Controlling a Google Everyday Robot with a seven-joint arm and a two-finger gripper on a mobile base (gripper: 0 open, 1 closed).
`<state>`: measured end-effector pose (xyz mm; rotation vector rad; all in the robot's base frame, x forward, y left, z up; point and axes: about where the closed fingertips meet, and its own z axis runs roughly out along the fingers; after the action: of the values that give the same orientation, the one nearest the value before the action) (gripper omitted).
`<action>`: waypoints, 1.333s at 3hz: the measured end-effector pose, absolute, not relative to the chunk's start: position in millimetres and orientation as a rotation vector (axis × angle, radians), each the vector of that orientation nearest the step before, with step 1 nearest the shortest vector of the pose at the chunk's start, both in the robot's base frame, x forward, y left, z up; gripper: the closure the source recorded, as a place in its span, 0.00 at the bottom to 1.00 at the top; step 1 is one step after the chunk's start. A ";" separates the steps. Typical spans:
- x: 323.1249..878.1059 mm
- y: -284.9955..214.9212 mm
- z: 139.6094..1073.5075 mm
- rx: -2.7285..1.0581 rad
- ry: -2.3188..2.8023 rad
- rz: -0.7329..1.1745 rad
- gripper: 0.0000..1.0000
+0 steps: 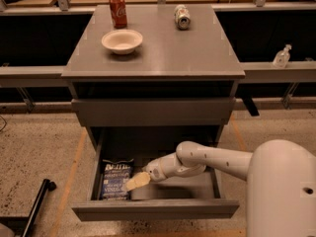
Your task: Pick blue chip bag from middle drawer and place on counter
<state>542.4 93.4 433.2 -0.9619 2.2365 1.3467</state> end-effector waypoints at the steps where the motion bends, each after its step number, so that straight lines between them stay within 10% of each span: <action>1: 537.6 108.9 417.0 -0.950 2.245 1.409 0.00; 4: 520.4 142.4 405.8 -0.988 2.234 1.513 0.01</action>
Offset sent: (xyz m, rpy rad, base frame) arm -0.0215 0.0456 -0.0326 0.0691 0.1027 0.0558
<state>520.4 142.4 405.8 -0.9880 2.2336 1.5131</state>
